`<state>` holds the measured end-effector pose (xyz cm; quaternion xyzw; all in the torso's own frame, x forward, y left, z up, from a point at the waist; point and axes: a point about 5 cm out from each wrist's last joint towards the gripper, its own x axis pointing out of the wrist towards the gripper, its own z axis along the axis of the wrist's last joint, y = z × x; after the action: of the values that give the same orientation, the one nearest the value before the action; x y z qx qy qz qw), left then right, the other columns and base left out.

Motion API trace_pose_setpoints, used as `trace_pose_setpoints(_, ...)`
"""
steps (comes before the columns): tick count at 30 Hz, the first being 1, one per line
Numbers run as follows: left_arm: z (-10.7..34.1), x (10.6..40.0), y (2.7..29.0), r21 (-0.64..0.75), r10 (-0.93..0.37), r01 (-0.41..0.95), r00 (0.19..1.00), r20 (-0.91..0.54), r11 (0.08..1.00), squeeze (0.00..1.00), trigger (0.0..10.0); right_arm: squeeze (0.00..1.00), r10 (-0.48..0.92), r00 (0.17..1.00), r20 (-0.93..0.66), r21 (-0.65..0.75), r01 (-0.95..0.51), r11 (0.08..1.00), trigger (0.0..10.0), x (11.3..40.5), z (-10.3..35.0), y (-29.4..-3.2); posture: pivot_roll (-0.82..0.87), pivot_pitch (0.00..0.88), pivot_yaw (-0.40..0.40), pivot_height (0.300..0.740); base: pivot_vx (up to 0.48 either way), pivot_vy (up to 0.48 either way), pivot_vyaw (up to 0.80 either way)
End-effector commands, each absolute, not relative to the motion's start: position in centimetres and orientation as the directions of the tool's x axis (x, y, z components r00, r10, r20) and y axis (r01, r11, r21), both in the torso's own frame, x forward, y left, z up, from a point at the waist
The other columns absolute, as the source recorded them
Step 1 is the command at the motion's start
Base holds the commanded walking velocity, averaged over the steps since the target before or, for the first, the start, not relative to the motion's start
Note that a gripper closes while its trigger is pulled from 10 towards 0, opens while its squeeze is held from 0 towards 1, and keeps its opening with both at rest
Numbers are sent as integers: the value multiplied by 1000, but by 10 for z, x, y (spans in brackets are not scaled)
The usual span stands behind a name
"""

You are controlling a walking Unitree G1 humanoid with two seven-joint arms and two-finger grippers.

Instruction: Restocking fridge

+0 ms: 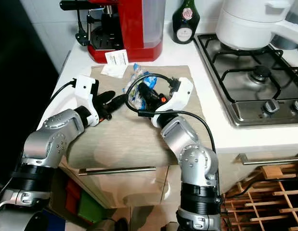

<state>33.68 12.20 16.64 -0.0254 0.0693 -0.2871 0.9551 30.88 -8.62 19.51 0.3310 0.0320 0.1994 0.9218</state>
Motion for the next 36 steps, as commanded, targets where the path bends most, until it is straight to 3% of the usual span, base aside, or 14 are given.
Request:
trace_pose_setpoints(1,166,337,127,-33,-514,513,851,-113,858,0,10000,341,347,914,210,520,-405,752,0,311,225,-87,-81,47,67,740,0,0,0)
trace_pose_setpoints(3,168,337,127,-26,-505,505,858,-98,863,0,10000,341,338,912,231,488,-410,771,0,312,229,-88,-81,47,67,740,0,0,0)
trace_pose_setpoints(4,177,338,125,17,-496,497,867,-46,868,0,10000,306,294,915,278,386,-386,838,0,314,238,-93,-83,47,65,740,0,0,0)
trace_pose_setpoints(11,202,341,127,27,-444,444,887,123,895,0,10000,271,185,913,364,243,-285,927,0,315,246,-105,-83,48,62,740,0,0,0)
trace_pose_setpoints(12,205,342,129,42,-417,416,898,138,909,1000,10000,271,173,897,407,170,-261,950,0,312,251,-106,-83,48,62,740,0,0,0)
trace_pose_setpoints(13,211,342,133,58,-375,370,911,175,927,1000,10000,255,159,862,482,35,-200,979,0,306,259,-107,-86,49,61,740,0,0,0)
trace_pose_setpoints(16,231,335,134,99,-325,310,902,285,946,1000,10000,204,138,813,565,-103,-96,990,0,296,266,-109,-86,49,61,740,0,0,0)
trace_pose_setpoints(18,239,331,132,124,-310,285,892,329,951,1000,10000,208,137,800,584,-137,-70,988,0,293,265,-109,-87,44,62,740,0,0,0)
trace_pose_setpoints(21,249,322,128,140,-288,252,871,397,957,1000,10000,129,125,772,623,-197,0,980,0,287,263,-111,-83,40,60,740,0,0,0)
trace_pose_setpoints(27,242,319,128,98,-249,228,885,393,969,1000,10000,129,89,760,644,-221,74,972,0,283,256,-116,-80,35,56,740,0,0,0)
trace_pose_setpoints(32,237,307,138,18,-121,125,905,408,992,1000,10000,129,4,785,620,-184,140,973,0,280,235,-134,-80,21,43,740,0,0,0)
trace_pose_setpoints(33,236,304,141,6,-86,92,907,411,996,918,10000,133,-15,796,605,-172,149,974,0,281,230,-138,-78,21,41,740,0,0,0)
trace_pose_setpoints(34,232,304,146,-4,-44,50,916,398,999,0,10000,125,-27,806,591,-158,149,976,0,281,226,-141,-76,18,38,740,0,0,0)
trace_pose_setpoints(36,226,305,154,-25,13,-4,930,367,1000,0,10000,110,-56,827,560,-121,148,982,0,284,221,-146,-76,17,34,740,0,0,0)
